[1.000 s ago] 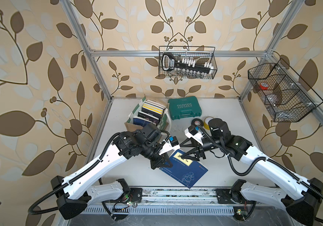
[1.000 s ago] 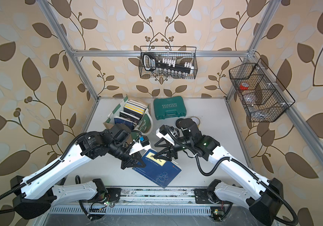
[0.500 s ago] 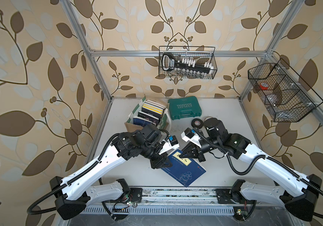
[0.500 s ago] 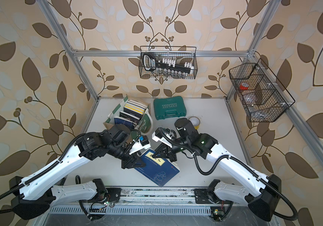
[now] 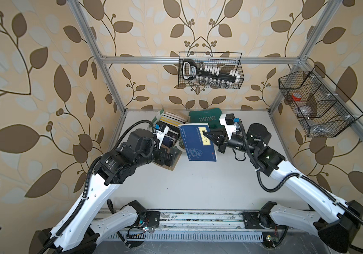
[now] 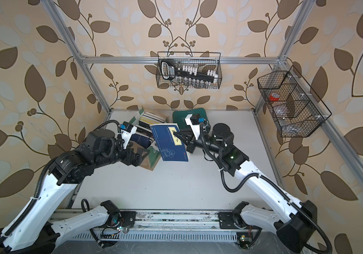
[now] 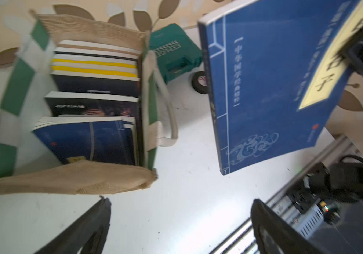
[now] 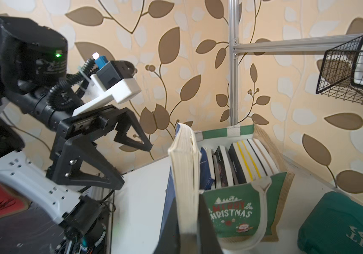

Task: Put the books into the canvas bag
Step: Place the book in the canvas bag.

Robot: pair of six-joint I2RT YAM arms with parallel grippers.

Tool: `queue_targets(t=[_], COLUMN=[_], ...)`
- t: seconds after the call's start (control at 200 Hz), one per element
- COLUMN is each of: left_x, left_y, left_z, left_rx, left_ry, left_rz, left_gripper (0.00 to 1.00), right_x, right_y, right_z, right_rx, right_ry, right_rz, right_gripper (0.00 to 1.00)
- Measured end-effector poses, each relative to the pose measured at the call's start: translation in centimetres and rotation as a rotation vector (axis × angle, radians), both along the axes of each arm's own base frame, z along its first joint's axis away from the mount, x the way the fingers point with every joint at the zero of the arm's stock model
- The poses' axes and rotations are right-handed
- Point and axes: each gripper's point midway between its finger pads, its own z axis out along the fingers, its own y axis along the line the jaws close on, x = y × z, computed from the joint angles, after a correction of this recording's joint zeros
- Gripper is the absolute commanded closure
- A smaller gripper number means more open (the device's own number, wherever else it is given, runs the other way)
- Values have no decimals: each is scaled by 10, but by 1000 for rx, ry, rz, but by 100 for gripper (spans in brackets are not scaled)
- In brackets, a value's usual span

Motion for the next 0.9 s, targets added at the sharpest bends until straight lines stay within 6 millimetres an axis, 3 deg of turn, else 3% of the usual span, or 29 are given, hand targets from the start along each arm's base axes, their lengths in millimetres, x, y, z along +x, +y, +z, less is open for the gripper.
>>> queue_targets(t=[0.105, 0.22, 0.366, 0.496, 0.566, 0.686, 0.811, 0.901], left_x=[6, 5, -3, -9, -11, -12, -14, -16], left_y=[27, 53, 70, 78, 81, 85, 88, 90], left_z=[-4, 0, 9, 12, 12, 14, 16, 18], left_rx=[57, 101, 111, 119, 127, 141, 146, 142], left_ry=[-2, -38, -80, -97, -99, -112, -126, -133], left_rz=[132, 239, 290, 310, 316, 325, 332, 334], left_gripper=[1, 1, 1, 1, 1, 1, 1, 1], right_x=[31, 58, 83, 102, 110, 115, 110, 103], right_y=[18, 38, 66, 91, 104, 130, 156, 168], right_z=[4, 23, 53, 61, 52, 19, -15, -29], right_rx=[40, 104, 187, 218, 213, 174, 126, 107], right_ry=[2, -25, -74, -79, -65, -12, 46, 69], right_rz=[-18, -20, -9, -3, -2, 6, 37, 57], right_gripper=[100, 100, 100, 100, 100, 100, 100, 100])
